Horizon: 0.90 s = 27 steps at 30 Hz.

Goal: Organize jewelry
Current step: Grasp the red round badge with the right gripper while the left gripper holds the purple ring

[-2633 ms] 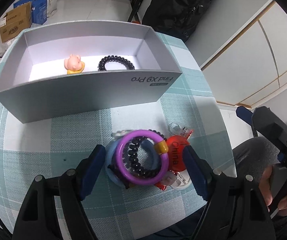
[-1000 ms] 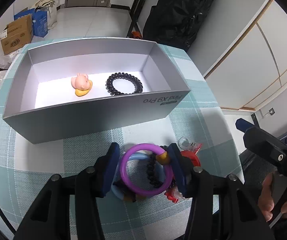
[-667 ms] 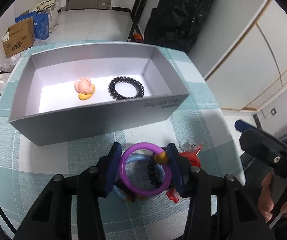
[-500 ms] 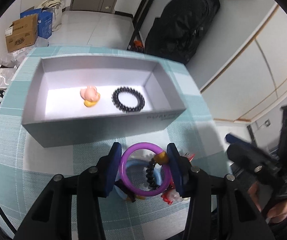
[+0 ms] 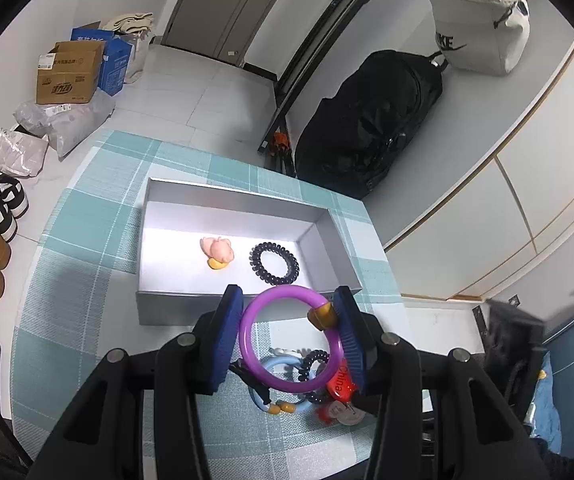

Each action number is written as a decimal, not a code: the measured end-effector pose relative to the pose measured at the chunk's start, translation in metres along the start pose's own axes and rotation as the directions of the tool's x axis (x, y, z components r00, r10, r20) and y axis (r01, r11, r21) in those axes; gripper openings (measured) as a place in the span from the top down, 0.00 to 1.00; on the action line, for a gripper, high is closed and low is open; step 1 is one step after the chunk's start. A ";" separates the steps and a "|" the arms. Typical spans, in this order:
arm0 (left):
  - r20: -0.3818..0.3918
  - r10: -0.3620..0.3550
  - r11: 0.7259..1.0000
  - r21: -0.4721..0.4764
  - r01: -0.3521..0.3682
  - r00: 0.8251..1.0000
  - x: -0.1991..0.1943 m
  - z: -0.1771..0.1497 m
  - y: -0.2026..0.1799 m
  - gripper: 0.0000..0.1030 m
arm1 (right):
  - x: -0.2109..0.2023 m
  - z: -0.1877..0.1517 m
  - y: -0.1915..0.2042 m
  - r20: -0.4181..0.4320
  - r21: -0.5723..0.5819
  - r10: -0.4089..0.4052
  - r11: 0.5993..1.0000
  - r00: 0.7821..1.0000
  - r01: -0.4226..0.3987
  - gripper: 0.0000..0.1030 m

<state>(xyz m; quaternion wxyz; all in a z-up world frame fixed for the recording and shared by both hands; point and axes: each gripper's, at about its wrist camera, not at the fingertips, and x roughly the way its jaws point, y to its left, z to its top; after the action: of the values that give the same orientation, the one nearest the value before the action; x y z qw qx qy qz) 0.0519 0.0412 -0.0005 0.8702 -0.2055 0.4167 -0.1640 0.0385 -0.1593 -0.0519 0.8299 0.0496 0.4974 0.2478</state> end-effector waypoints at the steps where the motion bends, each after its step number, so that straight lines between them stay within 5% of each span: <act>1: 0.001 0.001 1.000 0.000 -0.001 1.000 0.000 0.000 0.000 0.60 | 0.003 -0.001 -0.001 -0.015 0.007 0.006 1.000 1.000 -0.006 0.30; 8: 0.005 -0.010 1.000 0.010 0.010 1.000 -0.003 0.003 0.004 0.60 | 0.012 0.000 -0.005 -0.036 0.056 0.023 0.998 0.999 -0.021 0.44; 18: 0.008 -0.016 1.000 -0.011 0.016 1.000 -0.006 0.007 0.012 0.60 | 0.011 0.002 0.009 0.001 -0.026 -0.042 0.999 0.999 0.042 0.86; 27: 0.010 -0.021 1.000 -0.015 0.021 1.000 -0.006 0.007 0.012 0.60 | 0.001 0.006 0.004 0.033 0.011 0.048 0.999 0.998 -0.048 0.95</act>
<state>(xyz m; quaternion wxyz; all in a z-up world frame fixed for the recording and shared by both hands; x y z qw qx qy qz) 0.0551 0.0553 0.0012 0.8690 -0.2173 0.4113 -0.1688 0.0428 -0.1547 -0.0489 0.8315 0.0704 0.4838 0.2638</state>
